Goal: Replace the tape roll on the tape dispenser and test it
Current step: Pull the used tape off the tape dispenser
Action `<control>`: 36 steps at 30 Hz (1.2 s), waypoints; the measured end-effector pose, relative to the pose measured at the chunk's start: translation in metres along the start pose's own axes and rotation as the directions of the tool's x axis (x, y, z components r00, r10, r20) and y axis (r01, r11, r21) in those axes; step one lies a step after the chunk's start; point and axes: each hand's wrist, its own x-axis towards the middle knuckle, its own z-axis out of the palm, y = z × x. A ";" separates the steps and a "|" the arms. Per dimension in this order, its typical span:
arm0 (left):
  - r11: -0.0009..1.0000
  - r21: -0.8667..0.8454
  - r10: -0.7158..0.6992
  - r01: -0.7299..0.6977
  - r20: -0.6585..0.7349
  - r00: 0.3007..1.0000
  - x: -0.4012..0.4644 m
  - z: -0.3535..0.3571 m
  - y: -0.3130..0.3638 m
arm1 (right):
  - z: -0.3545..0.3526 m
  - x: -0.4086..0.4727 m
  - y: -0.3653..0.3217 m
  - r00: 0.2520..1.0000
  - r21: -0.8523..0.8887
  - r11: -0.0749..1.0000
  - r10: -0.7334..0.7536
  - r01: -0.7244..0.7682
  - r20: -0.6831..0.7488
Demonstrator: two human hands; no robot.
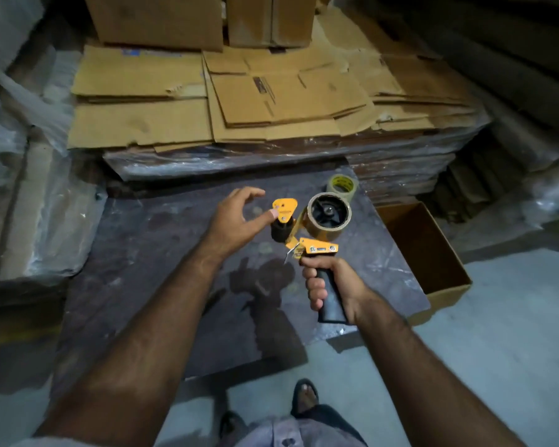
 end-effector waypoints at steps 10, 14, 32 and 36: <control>0.961 0.138 -0.263 0.240 0.183 0.947 -0.037 0.086 -0.067 | -0.097 0.082 0.026 0.971 -0.017 0.981 0.188 -0.192 -0.147; 0.948 0.151 -0.303 0.281 0.150 0.941 -0.050 0.094 -0.076 | -0.112 0.100 0.028 0.970 -0.010 0.975 0.218 -0.220 -0.104; 0.880 0.058 -0.475 0.471 0.115 0.873 -0.057 0.145 -0.087 | -0.156 0.106 0.006 0.989 0.099 0.984 0.149 -0.148 0.003; 0.899 0.044 -0.438 0.436 0.084 0.895 -0.044 0.152 -0.085 | -0.160 0.074 -0.006 0.991 -0.221 0.974 0.013 -0.042 -0.130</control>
